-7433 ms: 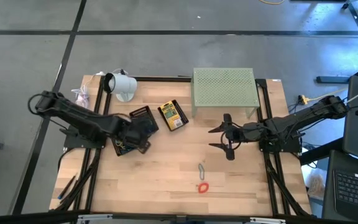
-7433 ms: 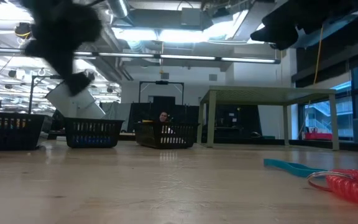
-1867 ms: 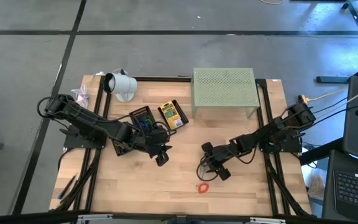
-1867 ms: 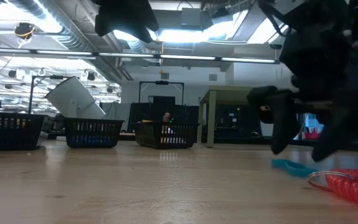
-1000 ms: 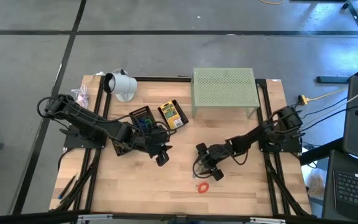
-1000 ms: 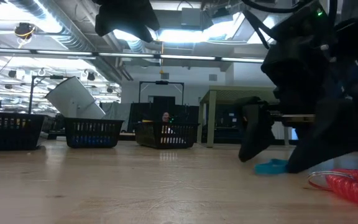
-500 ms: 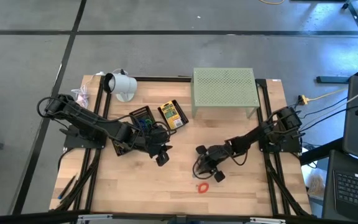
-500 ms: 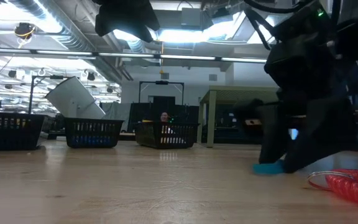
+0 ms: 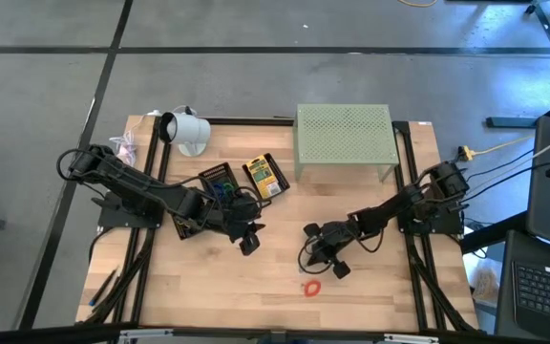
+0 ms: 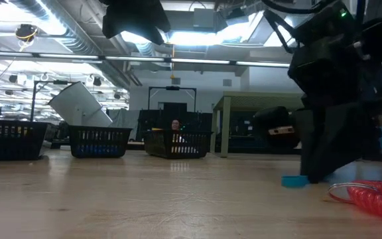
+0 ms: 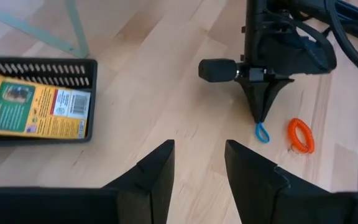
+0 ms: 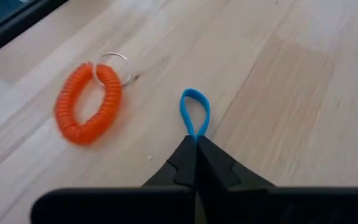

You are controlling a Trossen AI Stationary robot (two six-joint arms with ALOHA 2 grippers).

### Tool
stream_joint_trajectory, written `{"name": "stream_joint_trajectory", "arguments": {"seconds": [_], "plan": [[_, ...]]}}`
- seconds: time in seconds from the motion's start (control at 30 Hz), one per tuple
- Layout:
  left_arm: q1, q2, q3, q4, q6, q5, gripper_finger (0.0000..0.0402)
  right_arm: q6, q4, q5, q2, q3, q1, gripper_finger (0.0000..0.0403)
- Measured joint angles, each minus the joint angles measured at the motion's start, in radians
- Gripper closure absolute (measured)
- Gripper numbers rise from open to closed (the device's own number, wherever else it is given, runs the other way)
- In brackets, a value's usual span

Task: Pick & Place Office Desk Supplies
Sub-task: Put the blue rubber band into the left black basket

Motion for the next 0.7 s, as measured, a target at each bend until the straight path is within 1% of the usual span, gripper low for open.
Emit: {"name": "stream_joint_trajectory", "arguments": {"seconds": [0.07, 0.13, 0.23, 0.43, 0.6, 0.7], "plan": [[0.0, 0.0, 0.0, 0.013, 0.031, 0.0, 0.0265, -0.002, -0.012, 0.002, -0.033, -0.002, -0.004, 0.0398], [0.0, 0.0, 0.0, 0.039, 0.06, 0.001, 0.0263, -0.002, -0.012, 0.033, -0.073, 0.0, -0.006, 0.04], [0.0, 0.0, 0.0, 0.088, 0.115, 0.002, 0.0256, -0.001, -0.04, 0.118, -0.121, 0.0, -0.007, 0.0401], [0.0, 0.0, 0.0, 0.177, 0.225, 0.003, 0.0231, 0.022, -0.043, 0.264, -0.226, 0.001, -0.007, 0.0402], [0.0, 0.011, 0.0, 0.237, 0.234, 0.017, 0.0209, 0.02, -0.064, 0.407, -0.343, 0.002, -0.005, 0.0402], [0.0, 0.039, 0.0, 0.297, 0.272, -0.013, 0.0201, -0.001, -0.055, 0.484, -0.409, 0.003, -0.005, 0.0402]]}}
